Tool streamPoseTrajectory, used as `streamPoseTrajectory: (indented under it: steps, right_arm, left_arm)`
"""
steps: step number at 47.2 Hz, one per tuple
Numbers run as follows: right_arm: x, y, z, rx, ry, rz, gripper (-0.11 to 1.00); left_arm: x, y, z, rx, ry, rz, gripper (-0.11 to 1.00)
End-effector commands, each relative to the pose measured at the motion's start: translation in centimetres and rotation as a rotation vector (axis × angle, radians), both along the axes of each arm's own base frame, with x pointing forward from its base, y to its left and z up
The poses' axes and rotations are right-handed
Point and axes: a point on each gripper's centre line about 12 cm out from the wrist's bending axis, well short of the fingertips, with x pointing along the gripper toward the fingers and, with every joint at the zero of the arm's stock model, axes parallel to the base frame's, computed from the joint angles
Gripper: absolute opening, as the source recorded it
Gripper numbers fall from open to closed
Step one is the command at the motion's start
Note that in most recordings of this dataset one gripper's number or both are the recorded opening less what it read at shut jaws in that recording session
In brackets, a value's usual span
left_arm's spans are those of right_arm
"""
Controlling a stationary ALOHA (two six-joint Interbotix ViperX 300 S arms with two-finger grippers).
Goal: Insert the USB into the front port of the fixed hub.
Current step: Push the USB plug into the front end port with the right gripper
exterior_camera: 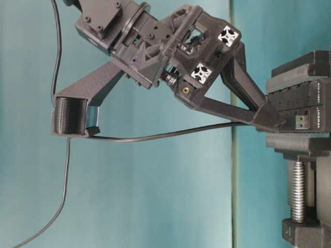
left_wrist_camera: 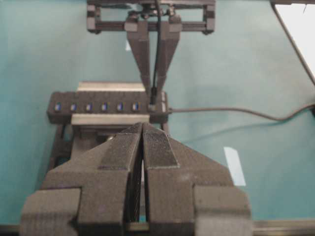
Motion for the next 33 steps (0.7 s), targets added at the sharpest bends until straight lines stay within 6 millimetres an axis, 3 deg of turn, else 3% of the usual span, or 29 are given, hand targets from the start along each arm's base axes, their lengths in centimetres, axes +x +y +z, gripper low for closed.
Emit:
streamPoseTrajectory:
  steps: [1, 33]
  right_arm:
    - [-0.11, 0.13, 0.59, 0.009, -0.01, -0.006, 0.05]
    - [-0.19, -0.26, 0.55, 0.005, 0.005, -0.012, 0.05]
  left_arm:
    - [0.14, 0.0, 0.41, 0.0, -0.011, 0.0, 0.0]
    - [0.09, -0.03, 0.25, 0.0, -0.008, -0.001, 0.0]
